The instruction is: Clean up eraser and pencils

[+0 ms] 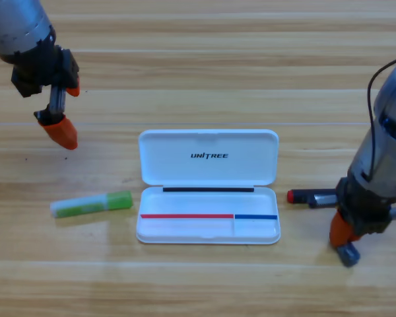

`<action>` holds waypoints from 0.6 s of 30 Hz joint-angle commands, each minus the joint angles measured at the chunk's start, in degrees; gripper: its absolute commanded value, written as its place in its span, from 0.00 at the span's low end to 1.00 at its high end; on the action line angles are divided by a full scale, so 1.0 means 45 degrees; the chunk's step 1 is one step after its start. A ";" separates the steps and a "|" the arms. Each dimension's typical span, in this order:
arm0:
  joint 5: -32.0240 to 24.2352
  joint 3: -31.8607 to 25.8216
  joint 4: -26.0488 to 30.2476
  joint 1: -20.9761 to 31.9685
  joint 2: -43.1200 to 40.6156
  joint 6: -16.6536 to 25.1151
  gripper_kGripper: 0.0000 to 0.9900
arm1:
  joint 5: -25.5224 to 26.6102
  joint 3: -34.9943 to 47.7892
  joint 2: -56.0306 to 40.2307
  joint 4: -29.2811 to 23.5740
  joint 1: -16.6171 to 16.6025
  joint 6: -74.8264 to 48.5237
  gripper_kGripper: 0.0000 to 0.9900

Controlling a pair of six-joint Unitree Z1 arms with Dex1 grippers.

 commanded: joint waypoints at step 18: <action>-0.0032 0.1609 -0.1105 0.0267 0.1385 -0.0545 0.97 | 0.0822 -0.4721 0.1853 0.2968 0.1733 -1.3308 0.00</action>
